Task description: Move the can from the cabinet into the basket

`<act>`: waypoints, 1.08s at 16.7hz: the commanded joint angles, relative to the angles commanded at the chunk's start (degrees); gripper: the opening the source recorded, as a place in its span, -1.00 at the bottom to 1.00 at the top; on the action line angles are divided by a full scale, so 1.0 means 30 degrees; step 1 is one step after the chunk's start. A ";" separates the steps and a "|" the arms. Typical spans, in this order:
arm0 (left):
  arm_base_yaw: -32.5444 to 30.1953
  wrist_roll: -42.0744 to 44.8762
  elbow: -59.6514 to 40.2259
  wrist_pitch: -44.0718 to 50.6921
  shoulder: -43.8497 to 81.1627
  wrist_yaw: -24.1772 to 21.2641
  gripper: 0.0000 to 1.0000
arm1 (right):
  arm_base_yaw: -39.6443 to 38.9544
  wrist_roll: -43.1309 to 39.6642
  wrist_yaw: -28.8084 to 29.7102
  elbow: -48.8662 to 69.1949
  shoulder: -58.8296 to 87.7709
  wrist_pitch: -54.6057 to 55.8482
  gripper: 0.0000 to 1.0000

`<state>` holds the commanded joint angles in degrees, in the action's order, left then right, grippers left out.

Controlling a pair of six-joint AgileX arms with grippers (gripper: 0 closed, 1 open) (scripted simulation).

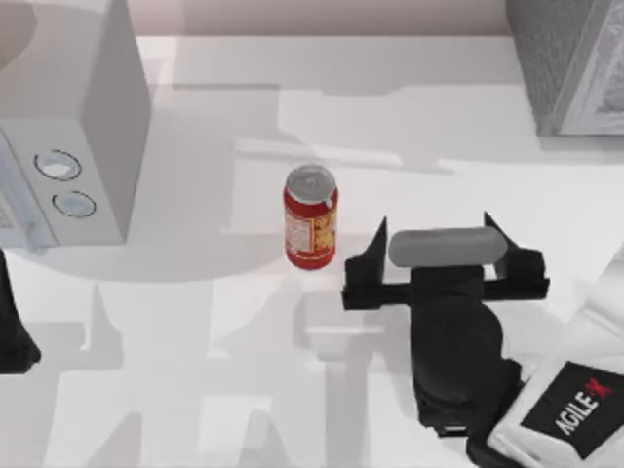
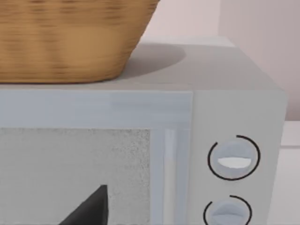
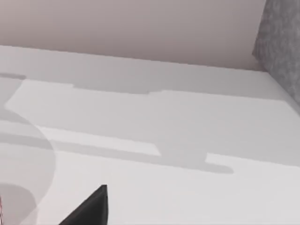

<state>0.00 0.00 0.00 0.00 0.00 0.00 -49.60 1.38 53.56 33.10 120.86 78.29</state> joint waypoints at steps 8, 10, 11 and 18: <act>0.0000 0.0000 0.0000 0.0000 0.0000 0.0000 1.00 | 0.8392 -0.0181 -0.7670 -0.5855 -1.7571 -1.2894 1.00; 0.0000 0.0000 0.0000 0.0000 0.0000 0.0000 1.00 | 1.0366 -0.0230 -0.9759 -0.7176 -2.2766 -1.6041 1.00; 0.0000 0.0000 0.0000 0.0000 0.0000 0.0000 1.00 | 1.1274 -0.0255 -1.0769 -0.7776 -2.5228 -1.7509 1.00; 0.0000 0.0000 0.0000 0.0000 0.0000 0.0000 1.00 | 1.5654 -0.0411 -1.6362 -1.0540 -3.7427 -2.4724 1.00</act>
<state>0.00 0.00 0.00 0.00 0.00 0.00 -2.64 0.15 4.48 1.48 8.58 4.12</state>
